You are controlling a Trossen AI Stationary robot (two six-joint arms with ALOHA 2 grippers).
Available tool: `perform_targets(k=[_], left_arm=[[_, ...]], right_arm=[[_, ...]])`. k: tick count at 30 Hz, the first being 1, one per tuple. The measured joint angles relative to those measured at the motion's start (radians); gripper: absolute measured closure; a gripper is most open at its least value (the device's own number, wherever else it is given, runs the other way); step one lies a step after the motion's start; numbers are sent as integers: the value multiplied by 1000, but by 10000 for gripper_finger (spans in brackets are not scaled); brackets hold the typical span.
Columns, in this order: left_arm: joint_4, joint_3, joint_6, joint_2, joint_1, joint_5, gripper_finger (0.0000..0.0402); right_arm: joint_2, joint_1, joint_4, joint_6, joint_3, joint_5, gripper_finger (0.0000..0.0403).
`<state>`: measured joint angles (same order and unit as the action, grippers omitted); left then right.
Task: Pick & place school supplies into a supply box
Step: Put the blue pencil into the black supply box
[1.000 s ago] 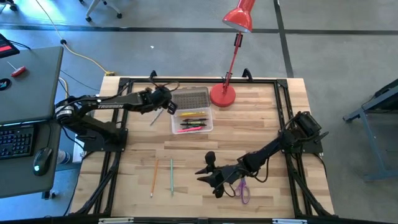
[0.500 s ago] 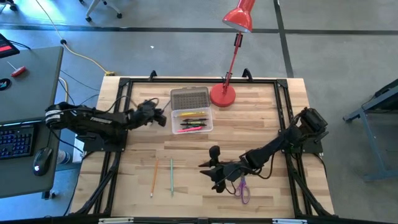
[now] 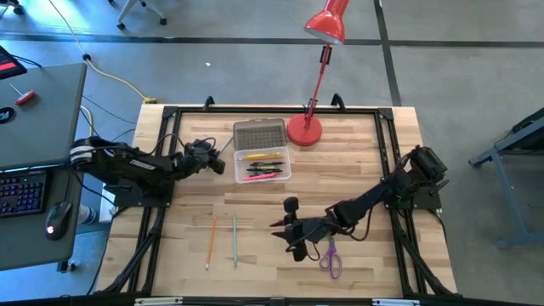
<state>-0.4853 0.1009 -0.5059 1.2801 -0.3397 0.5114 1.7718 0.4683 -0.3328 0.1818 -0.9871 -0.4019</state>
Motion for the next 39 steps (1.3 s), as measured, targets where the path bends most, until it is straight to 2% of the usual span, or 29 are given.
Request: perform_targets(k=[9, 17, 21, 25, 34, 39], left_arm=[[-126, 3, -34, 192, 2, 20, 291], [-334, 4, -65, 383, 2, 58, 292], [-407, 6, -76, 443, 1, 75, 322], [-436, 7, -81, 460, 1, 79, 378], [-535, 0, -104, 464, -1, 46, 381], [-584, 0, -86, 404, 0, 16, 385]], right_arm=[[0, -4, 0, 0, 0, 43, 316], [0, -4, 5, 1, 1, 43, 316], [0, -4, 9, 1, 1, 43, 316], [0, -4, 13, 1, 1, 43, 316], [0, -3, 15, -1, 2, 43, 316], [0, -1, 16, -45, 2, 43, 316]])
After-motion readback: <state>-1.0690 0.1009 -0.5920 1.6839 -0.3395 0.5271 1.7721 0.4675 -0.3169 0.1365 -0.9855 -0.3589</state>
